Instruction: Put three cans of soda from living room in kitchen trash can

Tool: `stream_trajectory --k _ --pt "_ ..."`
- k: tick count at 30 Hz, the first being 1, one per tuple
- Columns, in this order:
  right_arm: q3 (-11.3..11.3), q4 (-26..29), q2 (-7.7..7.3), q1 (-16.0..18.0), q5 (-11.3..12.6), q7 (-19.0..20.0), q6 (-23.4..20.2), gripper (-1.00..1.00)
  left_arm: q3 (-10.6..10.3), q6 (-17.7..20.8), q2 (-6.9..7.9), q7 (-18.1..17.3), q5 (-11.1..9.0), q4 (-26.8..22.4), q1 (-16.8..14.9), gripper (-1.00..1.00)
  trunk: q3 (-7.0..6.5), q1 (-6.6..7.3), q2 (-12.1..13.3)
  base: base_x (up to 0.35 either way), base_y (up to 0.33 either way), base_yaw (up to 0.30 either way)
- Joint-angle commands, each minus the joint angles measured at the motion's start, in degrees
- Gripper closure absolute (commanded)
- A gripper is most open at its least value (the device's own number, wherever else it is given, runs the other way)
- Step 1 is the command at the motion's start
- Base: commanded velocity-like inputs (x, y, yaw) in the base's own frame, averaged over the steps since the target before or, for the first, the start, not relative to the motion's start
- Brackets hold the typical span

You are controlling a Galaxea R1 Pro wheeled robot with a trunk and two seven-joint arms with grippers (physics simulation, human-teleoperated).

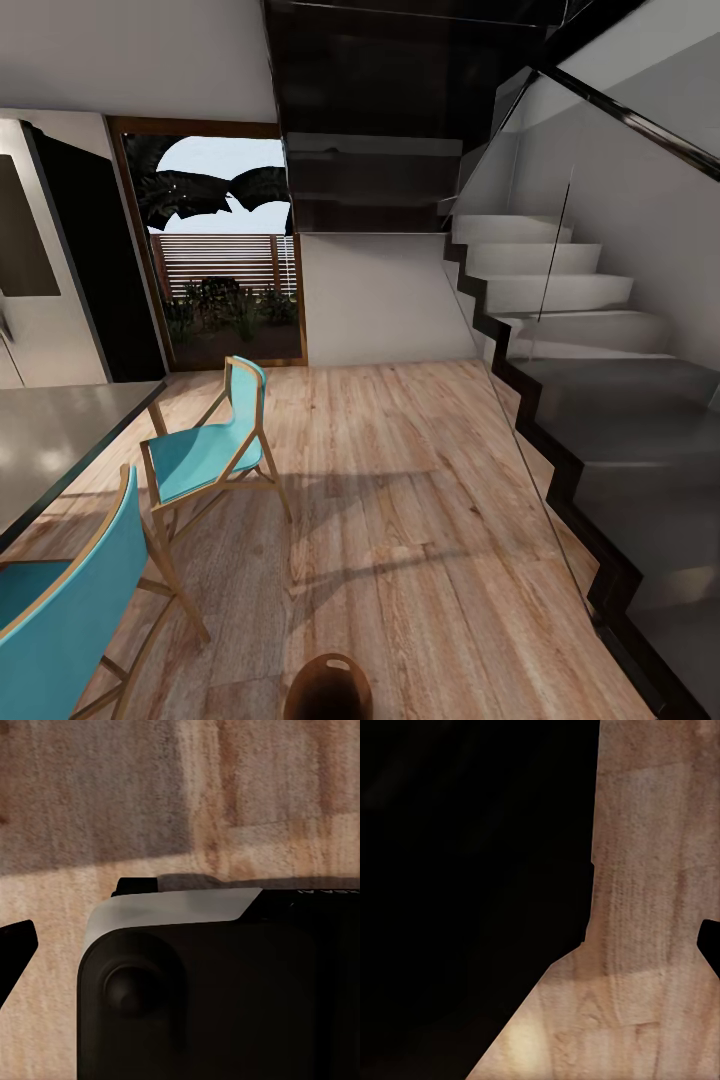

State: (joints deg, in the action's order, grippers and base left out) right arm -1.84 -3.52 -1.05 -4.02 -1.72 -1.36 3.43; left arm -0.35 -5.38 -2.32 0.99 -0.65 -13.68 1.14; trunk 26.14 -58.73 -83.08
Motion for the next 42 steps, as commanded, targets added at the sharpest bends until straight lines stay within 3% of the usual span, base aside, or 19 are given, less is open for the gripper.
stream_trajectory --k 1,42 --pt "0.0 0.0 0.00 0.0 0.0 0.0 0.0 -1.00 0.0 0.0 0.00 0.0 0.0 0.0 0.0 -1.00 0.00 0.00 0.0 0.000 0.000 0.000" --pt "0.0 0.0 0.00 0.0 0.0 0.0 0.0 -1.00 0.0 0.0 0.00 0.0 0.0 0.0 0.0 -1.00 0.00 0.00 0.0 0.000 0.000 0.000"
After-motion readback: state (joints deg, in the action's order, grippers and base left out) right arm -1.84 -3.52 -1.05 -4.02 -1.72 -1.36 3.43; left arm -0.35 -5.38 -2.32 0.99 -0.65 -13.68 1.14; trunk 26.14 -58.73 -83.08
